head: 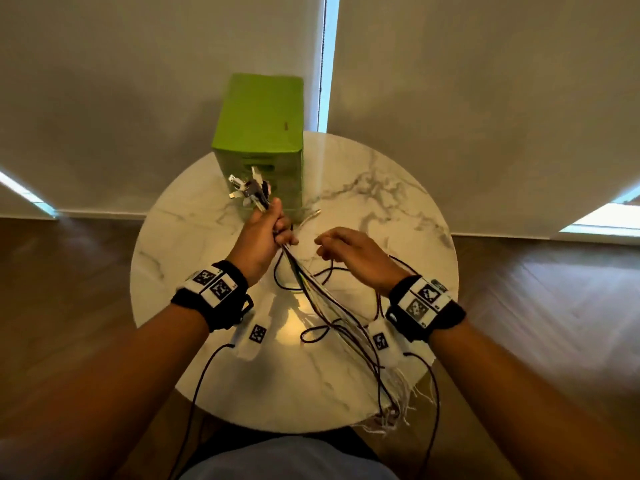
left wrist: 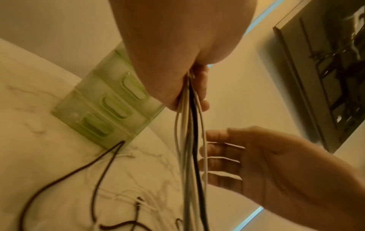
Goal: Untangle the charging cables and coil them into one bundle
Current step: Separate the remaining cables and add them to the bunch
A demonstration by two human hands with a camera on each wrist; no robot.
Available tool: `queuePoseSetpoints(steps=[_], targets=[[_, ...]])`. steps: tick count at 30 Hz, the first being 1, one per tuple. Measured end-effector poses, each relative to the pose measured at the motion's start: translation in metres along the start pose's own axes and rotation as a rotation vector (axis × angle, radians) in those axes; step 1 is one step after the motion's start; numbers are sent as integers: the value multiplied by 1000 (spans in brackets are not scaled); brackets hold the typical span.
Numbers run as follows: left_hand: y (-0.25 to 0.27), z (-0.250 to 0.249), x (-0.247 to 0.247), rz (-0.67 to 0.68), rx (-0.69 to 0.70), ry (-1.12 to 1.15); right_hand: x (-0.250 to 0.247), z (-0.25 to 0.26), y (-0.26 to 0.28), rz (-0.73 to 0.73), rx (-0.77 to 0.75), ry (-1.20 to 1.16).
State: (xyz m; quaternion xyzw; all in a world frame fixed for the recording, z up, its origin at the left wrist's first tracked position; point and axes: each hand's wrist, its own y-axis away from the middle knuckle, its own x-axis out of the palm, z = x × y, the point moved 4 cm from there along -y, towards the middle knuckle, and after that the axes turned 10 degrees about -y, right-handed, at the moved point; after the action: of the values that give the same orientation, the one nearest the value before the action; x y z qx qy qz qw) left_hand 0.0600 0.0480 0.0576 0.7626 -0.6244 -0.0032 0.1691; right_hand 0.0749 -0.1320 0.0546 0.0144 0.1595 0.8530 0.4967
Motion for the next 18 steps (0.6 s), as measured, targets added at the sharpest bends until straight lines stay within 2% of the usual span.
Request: queuePoseSetpoints(steps=[4, 8, 11, 15, 18], targets=[[-7, 17, -21, -3, -31, -148, 3, -23, -75, -15, 173, 55], [-16, 30, -34, 18, -83, -217, 19, -62, -131, -23, 305, 208], [-21, 34, -43, 53, -110, -255, 33, -81, -159, 39, 384, 459], [-23, 39, -48, 113, -115, -269, 48, -92, -184, 61, 356, 734], [-24, 41, -49, 140, -121, -287, 51, -105, -195, -42, 377, 705]])
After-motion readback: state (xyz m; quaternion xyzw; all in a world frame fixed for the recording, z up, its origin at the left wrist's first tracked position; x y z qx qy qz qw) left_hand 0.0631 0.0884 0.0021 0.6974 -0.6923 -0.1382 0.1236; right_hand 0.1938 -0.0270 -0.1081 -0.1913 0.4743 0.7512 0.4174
